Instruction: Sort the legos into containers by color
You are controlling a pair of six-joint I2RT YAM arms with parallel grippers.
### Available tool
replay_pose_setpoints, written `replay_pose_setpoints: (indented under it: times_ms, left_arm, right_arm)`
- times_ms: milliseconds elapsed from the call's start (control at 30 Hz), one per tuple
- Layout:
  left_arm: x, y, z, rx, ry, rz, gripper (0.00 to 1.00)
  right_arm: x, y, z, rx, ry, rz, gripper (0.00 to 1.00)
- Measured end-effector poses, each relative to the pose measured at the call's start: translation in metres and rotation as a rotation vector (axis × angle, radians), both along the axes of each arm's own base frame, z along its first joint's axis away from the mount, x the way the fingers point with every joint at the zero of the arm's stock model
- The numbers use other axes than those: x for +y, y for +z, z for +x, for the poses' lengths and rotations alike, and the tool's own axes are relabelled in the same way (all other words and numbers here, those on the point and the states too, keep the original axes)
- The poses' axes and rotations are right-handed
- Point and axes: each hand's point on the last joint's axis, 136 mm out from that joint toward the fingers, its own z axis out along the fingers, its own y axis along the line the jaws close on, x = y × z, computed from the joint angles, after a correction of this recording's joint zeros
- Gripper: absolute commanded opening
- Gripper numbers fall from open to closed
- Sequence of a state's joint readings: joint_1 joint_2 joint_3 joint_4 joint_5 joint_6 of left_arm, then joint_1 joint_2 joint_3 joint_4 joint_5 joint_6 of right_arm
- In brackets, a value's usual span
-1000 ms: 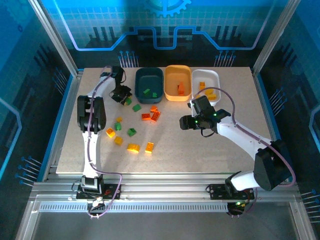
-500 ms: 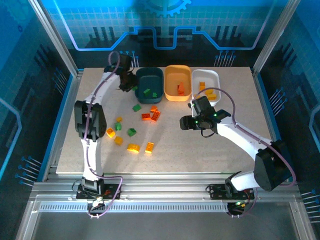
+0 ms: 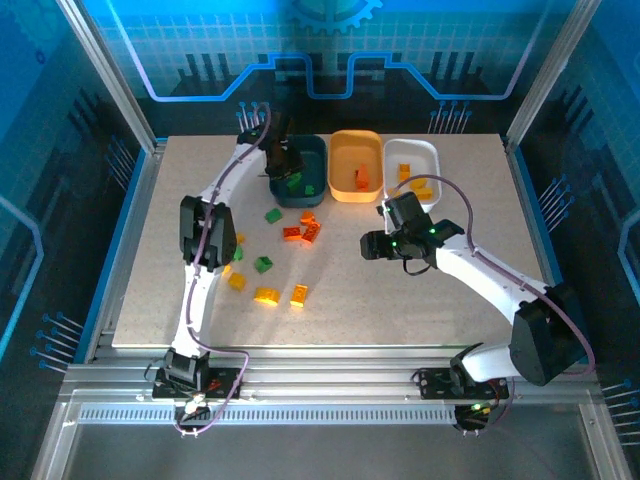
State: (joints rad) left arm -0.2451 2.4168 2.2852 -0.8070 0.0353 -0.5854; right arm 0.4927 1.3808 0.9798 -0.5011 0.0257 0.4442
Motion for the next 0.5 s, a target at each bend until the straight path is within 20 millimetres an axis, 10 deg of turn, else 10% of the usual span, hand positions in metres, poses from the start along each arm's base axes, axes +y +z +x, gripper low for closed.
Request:
replay_pose_setpoints:
  times_ms: [233, 500]
  left_arm:
    - [-0.001, 0.003, -0.001, 0.002, -0.028, 0.011, 0.67]
    - [0.004, 0.007, -0.015, 0.018, -0.053, 0.035, 0.69]
  right_arm:
    - [-0.001, 0.0, -0.001, 0.004, 0.0, -0.002, 0.68]
    - [0.001, 0.005, -0.004, -0.004, 0.008, 0.001, 0.68]
